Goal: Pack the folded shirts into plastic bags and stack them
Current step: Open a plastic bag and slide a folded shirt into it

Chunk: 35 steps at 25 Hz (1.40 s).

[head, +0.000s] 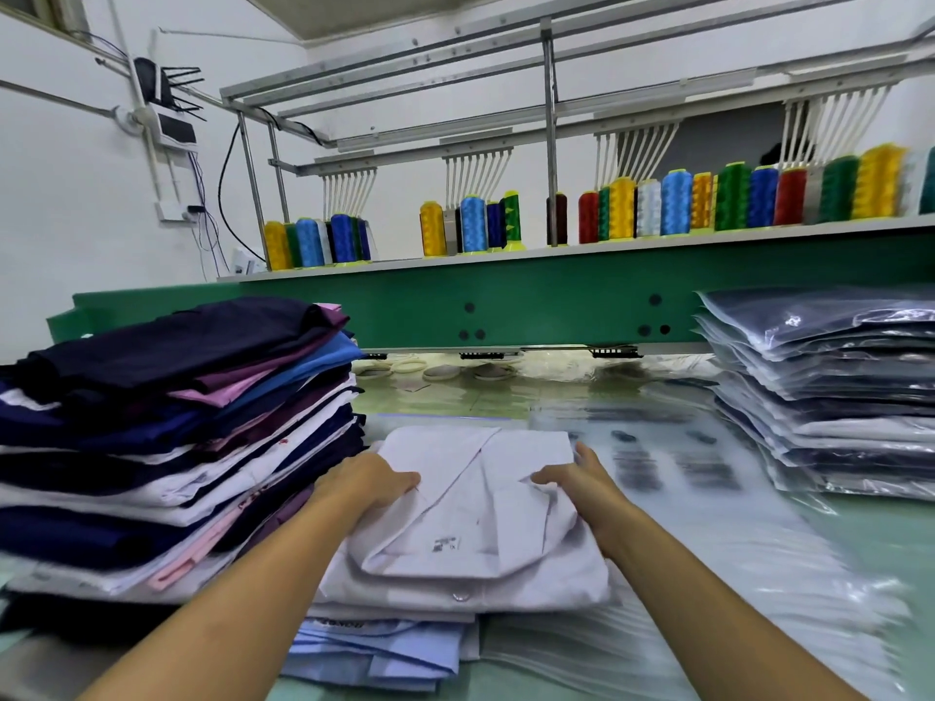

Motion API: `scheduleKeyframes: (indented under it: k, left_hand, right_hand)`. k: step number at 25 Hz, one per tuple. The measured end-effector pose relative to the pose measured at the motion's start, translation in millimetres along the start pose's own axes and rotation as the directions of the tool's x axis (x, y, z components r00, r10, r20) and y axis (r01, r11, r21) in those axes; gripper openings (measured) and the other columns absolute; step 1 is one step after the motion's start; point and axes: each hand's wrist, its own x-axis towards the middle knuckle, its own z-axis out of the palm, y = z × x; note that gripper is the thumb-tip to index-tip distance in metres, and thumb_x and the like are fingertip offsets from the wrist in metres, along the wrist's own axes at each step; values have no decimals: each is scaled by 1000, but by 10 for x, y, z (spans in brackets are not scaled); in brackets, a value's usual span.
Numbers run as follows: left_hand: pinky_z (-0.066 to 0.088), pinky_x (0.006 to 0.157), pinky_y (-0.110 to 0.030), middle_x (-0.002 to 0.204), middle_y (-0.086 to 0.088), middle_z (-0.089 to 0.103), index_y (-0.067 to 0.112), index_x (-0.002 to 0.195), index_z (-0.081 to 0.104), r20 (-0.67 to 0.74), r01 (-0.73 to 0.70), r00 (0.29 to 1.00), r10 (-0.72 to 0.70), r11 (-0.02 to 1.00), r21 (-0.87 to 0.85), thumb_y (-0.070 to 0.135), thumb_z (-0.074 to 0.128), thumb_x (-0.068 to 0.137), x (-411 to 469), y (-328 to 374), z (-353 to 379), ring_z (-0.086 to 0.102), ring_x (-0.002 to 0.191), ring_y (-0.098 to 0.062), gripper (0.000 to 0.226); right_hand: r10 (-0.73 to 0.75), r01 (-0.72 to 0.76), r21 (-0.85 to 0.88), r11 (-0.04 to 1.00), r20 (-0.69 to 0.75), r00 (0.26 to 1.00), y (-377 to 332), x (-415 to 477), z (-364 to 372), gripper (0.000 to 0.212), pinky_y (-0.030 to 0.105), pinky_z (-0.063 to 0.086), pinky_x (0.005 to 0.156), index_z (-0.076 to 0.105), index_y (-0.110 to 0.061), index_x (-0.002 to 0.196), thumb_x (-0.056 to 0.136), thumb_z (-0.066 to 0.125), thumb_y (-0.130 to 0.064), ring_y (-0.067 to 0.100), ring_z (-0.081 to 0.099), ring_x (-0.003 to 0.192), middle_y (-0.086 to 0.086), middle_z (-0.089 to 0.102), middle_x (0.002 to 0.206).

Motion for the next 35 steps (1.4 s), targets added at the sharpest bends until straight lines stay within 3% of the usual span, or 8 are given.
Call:
scheduleKeyframes:
  k: [3,5,9,14,20,23,29,35]
  left_hand:
    - [48,88,-35,137,-4,59,19,139,49,-22,44,999,-45,999,-23,84,54,75,-9,-90,-1,59,119,-28,91]
    - [50,86,-34,127,-4,62,18,131,50,-20,35,999,-37,996,-83,83,62,70,-1,-149,-27,62,111,-28,91]
    - [42,61,-27,106,-3,66,17,99,59,-23,-123,992,123,936,-330,52,81,76,46,-172,-85,62,85,-16,47]
    - [48,81,-30,137,-1,51,23,146,41,133,-208,948,290,877,-432,28,77,77,-148,121,-407,57,112,-20,77]
    - [52,67,-30,89,-10,58,12,101,56,350,-263,792,500,797,-543,9,66,85,-634,1125,-361,59,73,-21,19]
    - [59,90,-41,93,-19,64,-4,107,61,495,-225,675,548,791,-568,-7,44,90,-761,1441,-176,68,84,-29,23]
    - [51,81,-18,122,-2,67,21,124,68,89,-572,792,604,786,-237,-6,46,87,-403,1098,-97,62,103,-18,51]
    - [41,101,-34,135,-7,51,26,145,42,-131,-281,956,264,683,-674,49,68,88,-287,942,349,53,122,-26,66]
  right_hand:
    - [-22,26,-75,997,47,999,56,9,-25,61,34,54,82,53,-18,136,82,59,11,30,62,111,9,57,131]
    - [4,4,-145,989,53,999,132,-26,-29,53,25,54,70,62,-9,129,83,53,15,26,64,99,17,61,124]
    - [-35,42,-159,986,47,998,264,-11,-48,52,13,49,53,65,-5,126,83,46,17,23,64,95,14,63,119]
    - [-80,89,-203,975,55,995,329,42,-33,53,11,44,50,73,-12,116,83,41,15,12,61,75,7,68,109]
    - [-128,130,-54,990,42,991,341,93,-5,30,23,55,76,79,-7,97,101,57,-28,13,72,85,8,78,94]
    - [-189,198,-168,966,68,980,352,69,-48,42,14,47,53,74,-17,68,102,54,-30,6,65,60,-3,71,61]
    - [-174,186,-124,975,100,980,422,70,-32,9,16,48,51,73,-8,78,87,71,-8,4,69,60,-2,74,66]
    - [-271,268,-68,961,-40,962,352,57,-10,18,15,47,54,70,-12,75,87,65,0,5,64,60,-8,72,64]
